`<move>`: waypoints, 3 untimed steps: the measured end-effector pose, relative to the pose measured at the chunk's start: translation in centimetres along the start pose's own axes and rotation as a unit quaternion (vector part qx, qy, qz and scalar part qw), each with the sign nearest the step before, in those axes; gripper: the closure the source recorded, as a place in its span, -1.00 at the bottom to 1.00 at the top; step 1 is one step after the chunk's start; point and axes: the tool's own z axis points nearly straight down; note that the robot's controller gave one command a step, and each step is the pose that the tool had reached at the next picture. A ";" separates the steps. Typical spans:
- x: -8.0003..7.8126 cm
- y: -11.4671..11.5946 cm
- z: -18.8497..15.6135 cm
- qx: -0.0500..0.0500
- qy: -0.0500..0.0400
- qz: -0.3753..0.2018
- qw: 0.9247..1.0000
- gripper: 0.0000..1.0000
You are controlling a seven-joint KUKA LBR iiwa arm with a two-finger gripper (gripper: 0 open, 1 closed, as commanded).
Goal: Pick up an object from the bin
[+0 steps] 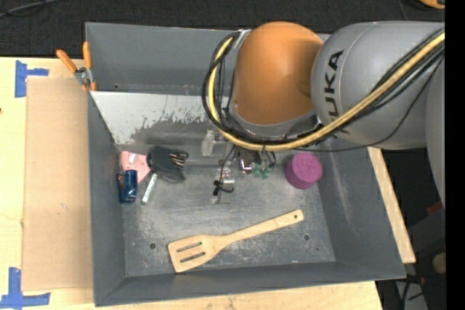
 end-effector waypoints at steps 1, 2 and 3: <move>-0.1 -0.1 -0.5 0.000 -0.004 0.002 1.000 -1.00; 2.4 -2.5 3.5 0.000 -0.002 -0.012 1.000 -1.00; 3.8 0.6 7.4 -0.001 -0.006 -0.023 1.000 -1.00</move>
Offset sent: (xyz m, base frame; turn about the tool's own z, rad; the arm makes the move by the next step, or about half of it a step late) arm -0.0253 -0.0264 -0.0355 -0.0243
